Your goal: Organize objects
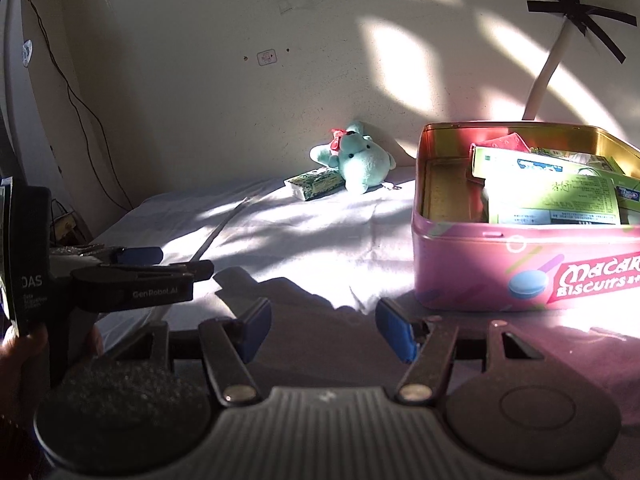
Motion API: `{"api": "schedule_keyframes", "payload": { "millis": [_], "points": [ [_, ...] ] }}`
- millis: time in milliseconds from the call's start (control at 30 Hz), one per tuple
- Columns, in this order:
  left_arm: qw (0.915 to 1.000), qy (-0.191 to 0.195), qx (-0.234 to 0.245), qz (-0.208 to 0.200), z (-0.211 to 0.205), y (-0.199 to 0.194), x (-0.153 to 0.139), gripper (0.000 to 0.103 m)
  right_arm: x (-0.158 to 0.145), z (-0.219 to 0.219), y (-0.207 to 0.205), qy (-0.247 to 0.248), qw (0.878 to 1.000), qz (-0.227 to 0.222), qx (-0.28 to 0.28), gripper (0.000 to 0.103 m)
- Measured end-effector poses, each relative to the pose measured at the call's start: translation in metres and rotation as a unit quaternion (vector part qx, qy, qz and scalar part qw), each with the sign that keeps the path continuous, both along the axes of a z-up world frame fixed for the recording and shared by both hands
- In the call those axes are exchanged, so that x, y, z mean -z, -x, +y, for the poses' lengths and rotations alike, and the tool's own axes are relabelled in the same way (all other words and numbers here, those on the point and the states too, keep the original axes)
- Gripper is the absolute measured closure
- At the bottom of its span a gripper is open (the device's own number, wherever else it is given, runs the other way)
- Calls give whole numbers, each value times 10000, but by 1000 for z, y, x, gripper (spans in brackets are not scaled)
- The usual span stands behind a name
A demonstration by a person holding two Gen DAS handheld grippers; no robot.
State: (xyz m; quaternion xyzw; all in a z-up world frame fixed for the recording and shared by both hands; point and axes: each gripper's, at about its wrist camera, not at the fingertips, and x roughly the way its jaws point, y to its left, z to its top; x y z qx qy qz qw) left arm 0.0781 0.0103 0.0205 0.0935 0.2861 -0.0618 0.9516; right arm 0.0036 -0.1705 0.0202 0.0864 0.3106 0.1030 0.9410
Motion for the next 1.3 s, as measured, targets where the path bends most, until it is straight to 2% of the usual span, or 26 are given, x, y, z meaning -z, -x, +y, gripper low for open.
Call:
{"api": "schedule_keyframes", "payload": {
  "millis": [267, 467, 533, 667, 700, 733, 767, 867, 1000, 1033, 1167, 1233, 1300],
  "points": [
    [9995, -4, -303, 25, 27, -21, 7, 32, 5, 32, -34, 233, 9992, 85, -326, 42],
    [9980, 221, -587, 104, 48, -33, 16, 31, 9, 50, -59, 318, 9983, 171, -464, 42],
    [9967, 416, -671, 190, 58, -38, 17, 31, 10, 57, -69, 370, 9979, 177, -494, 41],
    [9942, 648, -838, 164, 68, -40, 14, 27, 10, 75, -117, 368, 9984, 166, -407, 36],
    [9939, 696, -850, 129, 71, -41, 12, 27, 10, 75, -117, 368, 9984, 166, -407, 33],
    [9934, 736, -871, 91, 73, -40, 11, 27, 12, 82, -146, 300, 9989, 232, -288, 32],
    [9930, 765, -903, 63, 75, -40, 9, 27, 12, 82, -146, 300, 9989, 232, -288, 29],
    [9899, 927, -1073, 48, 87, -42, 6, 26, 18, 94, -196, 298, 9990, 325, 116, 23],
    [9825, 1274, -1356, 118, 108, -46, 4, 26, 27, 102, -251, 255, 9956, 546, 720, 22],
    [9812, 1334, -1390, 124, 111, -47, 4, 26, 36, 104, -276, 232, 9921, 752, 976, 22],
    [9797, 1394, -1437, 116, 114, -47, 3, 26, 43, 107, -293, 438, 9883, 786, 1230, 14],
    [9806, 1359, -1406, 147, 112, -48, 4, 26, 46, 109, -296, 725, 9861, 736, 1303, 20],
    [9813, 1337, -1369, 188, 110, -50, 5, 26, 47, 109, -293, 746, 9868, 693, 1263, 29]
  ]
}}
